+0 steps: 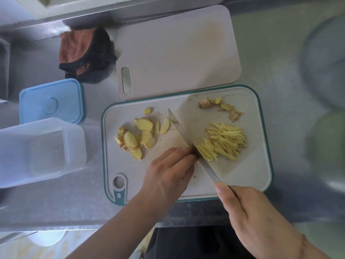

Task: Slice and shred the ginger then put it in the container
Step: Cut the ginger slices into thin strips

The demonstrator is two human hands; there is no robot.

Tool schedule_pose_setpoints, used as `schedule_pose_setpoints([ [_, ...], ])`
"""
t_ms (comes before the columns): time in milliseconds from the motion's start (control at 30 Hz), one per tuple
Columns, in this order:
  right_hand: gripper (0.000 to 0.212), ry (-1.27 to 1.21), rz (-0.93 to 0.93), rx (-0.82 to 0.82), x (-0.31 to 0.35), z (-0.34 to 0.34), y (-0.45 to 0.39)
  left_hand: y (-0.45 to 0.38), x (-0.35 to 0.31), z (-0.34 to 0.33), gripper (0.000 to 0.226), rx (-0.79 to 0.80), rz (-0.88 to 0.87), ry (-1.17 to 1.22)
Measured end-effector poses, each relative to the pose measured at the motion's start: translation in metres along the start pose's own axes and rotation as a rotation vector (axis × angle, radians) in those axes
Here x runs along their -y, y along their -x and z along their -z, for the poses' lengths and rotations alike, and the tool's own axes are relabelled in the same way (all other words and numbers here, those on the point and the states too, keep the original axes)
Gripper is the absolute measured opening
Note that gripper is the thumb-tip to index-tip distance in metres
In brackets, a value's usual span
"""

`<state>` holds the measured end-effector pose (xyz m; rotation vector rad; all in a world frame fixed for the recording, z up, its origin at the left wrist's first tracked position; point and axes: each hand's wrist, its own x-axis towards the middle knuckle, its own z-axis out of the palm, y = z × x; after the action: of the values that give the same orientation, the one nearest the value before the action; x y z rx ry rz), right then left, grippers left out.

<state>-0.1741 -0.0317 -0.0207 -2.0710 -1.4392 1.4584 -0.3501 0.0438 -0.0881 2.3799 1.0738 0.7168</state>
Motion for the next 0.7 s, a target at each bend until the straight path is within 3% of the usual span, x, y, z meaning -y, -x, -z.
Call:
schedule_pose_setpoints([
  [167, 0.058, 0.017, 0.004, -0.007, 0.005, 0.001, -0.014, -0.001, 0.000, 0.001, 0.005, 0.016, 0.020, 0.024],
  [467, 0.067, -0.016, 0.020, -0.009, -0.001, 0.006, 0.000, 0.002, -0.001, 0.006, 0.013, 0.055, 0.000, -0.006],
  [700, 0.059, -0.023, 0.042, -0.031, 0.000, 0.005, 0.006, 0.003, 0.000, 0.005, 0.014, 0.045, -0.021, -0.033],
])
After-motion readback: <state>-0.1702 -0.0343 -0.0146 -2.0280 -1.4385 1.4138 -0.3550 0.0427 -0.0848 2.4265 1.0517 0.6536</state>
